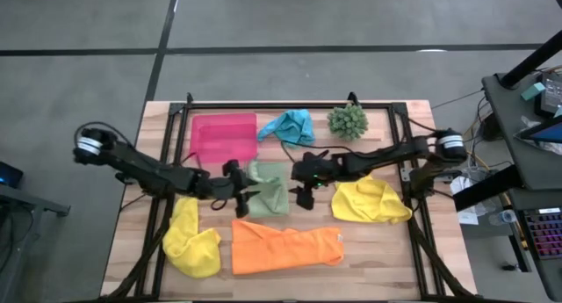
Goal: Fold microfiber towels
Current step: Fold the green towel
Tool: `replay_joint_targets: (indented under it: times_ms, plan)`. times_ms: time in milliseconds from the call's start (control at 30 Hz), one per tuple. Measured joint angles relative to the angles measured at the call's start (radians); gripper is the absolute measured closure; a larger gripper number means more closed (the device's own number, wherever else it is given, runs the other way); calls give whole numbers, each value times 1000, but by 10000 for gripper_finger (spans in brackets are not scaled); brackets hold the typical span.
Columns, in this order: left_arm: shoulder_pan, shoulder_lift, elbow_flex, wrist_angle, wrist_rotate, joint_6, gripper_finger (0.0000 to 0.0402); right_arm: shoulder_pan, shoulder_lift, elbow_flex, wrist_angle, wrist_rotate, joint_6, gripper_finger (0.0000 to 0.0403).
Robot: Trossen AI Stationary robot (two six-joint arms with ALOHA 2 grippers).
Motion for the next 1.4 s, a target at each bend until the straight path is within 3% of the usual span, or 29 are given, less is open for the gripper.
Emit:
replay_joint_targets:
  times_ms: [333, 667, 867, 1133, 1400]
  plan:
    - [125, 301, 275, -92, 59, 176, 310, 0, -98, -192, 272, -1, 0, 193]
    - [170, 481, 473, -372, 125, 195, 311, 0, -95, -210, 279, -1, -34, 193]
    - [154, 450, 475, -416, 126, 196, 322, 0, -94, -210, 285, -1, -52, 193]
    - [109, 336, 476, -591, 196, 195, 395, 0, -81, -212, 295, -1, -51, 193]
    - [70, 263, 445, -725, 252, 196, 396, 0, -80, -214, 300, -1, -42, 193]
